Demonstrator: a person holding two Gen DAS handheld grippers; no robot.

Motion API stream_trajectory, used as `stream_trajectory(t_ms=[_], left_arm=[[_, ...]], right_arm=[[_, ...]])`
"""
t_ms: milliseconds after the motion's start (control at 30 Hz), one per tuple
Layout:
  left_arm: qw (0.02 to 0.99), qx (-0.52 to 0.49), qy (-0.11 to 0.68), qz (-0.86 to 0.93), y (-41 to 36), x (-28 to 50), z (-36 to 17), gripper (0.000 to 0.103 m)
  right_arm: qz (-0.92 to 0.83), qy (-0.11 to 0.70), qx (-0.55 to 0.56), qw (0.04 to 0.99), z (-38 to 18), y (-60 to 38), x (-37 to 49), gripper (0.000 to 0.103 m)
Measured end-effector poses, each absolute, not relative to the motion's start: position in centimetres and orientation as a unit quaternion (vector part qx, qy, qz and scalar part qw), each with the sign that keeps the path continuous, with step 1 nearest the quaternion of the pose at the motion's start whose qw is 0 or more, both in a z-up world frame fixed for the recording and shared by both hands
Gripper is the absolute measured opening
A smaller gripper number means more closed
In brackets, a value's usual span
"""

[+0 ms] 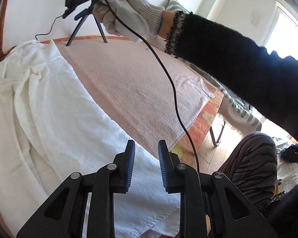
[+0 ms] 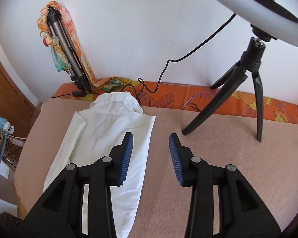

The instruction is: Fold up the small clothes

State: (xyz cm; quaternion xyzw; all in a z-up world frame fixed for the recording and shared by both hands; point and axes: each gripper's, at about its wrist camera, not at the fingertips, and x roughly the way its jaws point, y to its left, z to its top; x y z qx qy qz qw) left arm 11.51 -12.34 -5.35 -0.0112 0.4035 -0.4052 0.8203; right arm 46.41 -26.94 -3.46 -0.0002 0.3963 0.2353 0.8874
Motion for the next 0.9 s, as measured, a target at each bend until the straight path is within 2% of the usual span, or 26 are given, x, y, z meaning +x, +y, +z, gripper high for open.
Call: stream_trajectory(t_ms=[167, 233, 367, 533, 900], left_arm=[[0.845, -0.028, 0.379, -0.376, -8.4, 9.1, -3.6, 0.032], [0.853, -0.048, 0.376, -0.358, -6.0, 8.2, -3.1, 0.042], [0.870, -0.063, 0.383, -0.304, -1.5, 6.5, -3.2, 0.042], [0.862, -0.103, 0.424, -0.257, 2.8, 5.5, -5.3, 0.042], [0.793, -0.216, 0.518, -0.238, 5.4, 5.8, -11.2, 0.042]], right_arm=[[0.246, 0.397, 0.014, 0.884, -2.0, -30.5, 37.4, 0.042], [0.248, 0.401, 0.013, 0.882, -2.4, -31.2, 33.3, 0.043], [0.270, 0.412, 0.021, 0.870, -4.0, -32.5, 24.8, 0.047], [0.298, 0.454, 0.044, 0.839, -8.2, -33.0, 17.3, 0.047], [0.324, 0.551, 0.058, 0.767, -15.8, -33.6, 10.1, 0.047]])
